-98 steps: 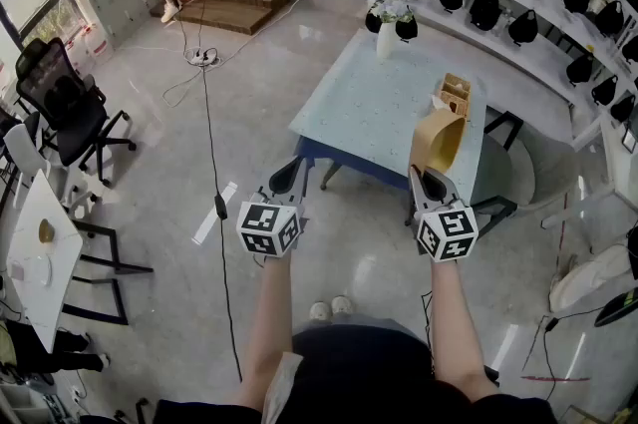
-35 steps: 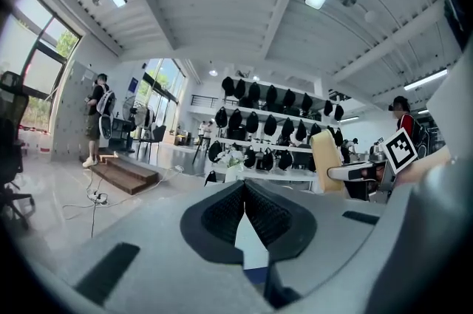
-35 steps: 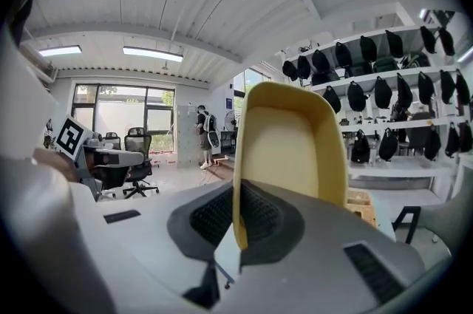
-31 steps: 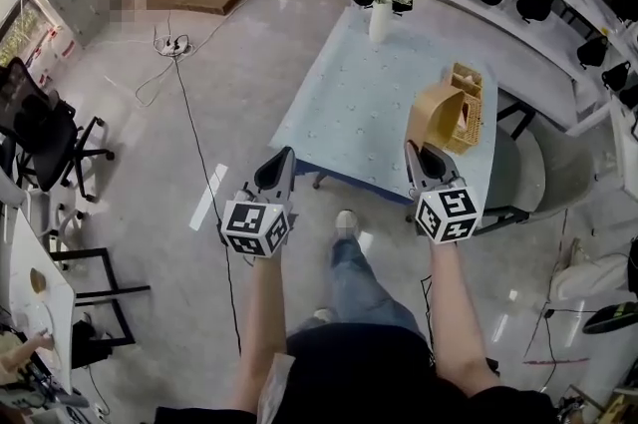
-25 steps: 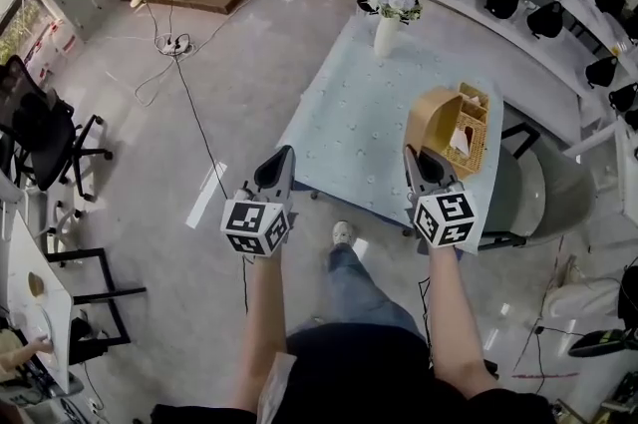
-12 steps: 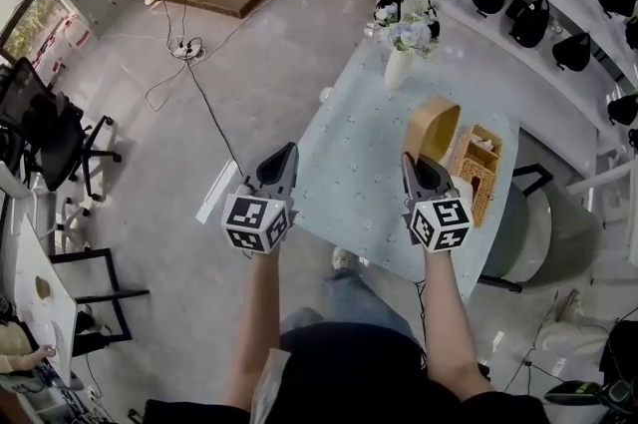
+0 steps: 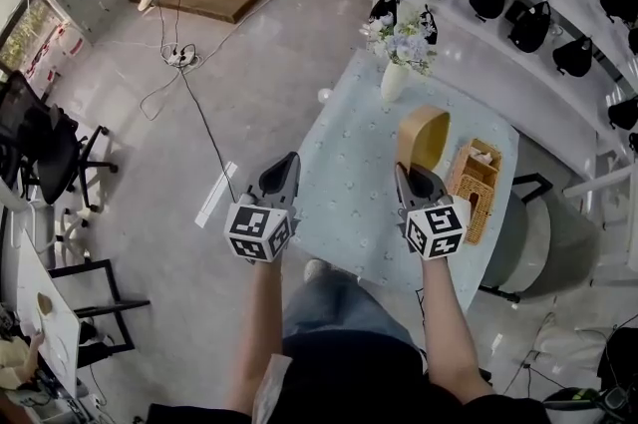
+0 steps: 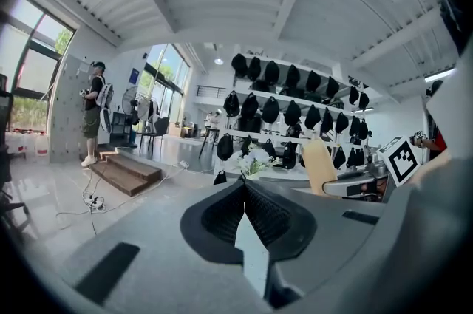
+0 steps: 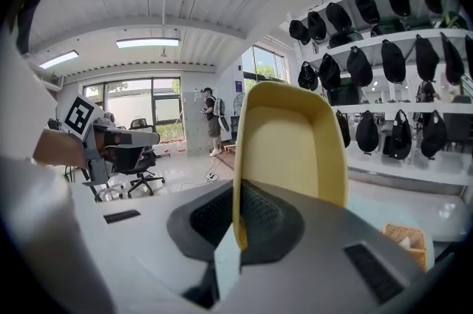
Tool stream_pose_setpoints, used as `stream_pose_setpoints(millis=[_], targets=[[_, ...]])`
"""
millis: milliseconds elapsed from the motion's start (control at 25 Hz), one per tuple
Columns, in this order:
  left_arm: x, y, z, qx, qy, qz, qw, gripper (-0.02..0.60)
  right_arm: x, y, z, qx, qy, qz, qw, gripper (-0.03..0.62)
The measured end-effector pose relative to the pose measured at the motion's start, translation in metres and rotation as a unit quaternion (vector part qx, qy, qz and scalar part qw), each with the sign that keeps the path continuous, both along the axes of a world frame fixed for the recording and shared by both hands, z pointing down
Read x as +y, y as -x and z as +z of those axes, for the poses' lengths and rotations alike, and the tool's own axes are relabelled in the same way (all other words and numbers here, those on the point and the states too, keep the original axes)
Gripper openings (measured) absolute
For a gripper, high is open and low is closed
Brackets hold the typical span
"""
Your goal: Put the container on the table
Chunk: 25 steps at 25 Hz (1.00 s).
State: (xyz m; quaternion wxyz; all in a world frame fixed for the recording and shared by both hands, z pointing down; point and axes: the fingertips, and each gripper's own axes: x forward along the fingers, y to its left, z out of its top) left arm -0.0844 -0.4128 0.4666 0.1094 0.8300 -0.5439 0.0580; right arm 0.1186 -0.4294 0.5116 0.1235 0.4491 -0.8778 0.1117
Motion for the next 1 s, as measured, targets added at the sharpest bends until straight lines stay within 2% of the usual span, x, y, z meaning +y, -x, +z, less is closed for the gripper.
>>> stream_pose_setpoints(millis=[720,1000], targets=[[-0.068,-0.008,0.008,0.022,0.0,0.032,0.9992,0.009,-0.045,0.035,0.004,0.058,-0.005,-0.03,0.998,0.002],[-0.108,-0.023,0.027,0.01,0.008,0.053,0.9985,0.009,-0.072,0.048,0.027,0.109,0.015,-0.065,0.992,0.002]])
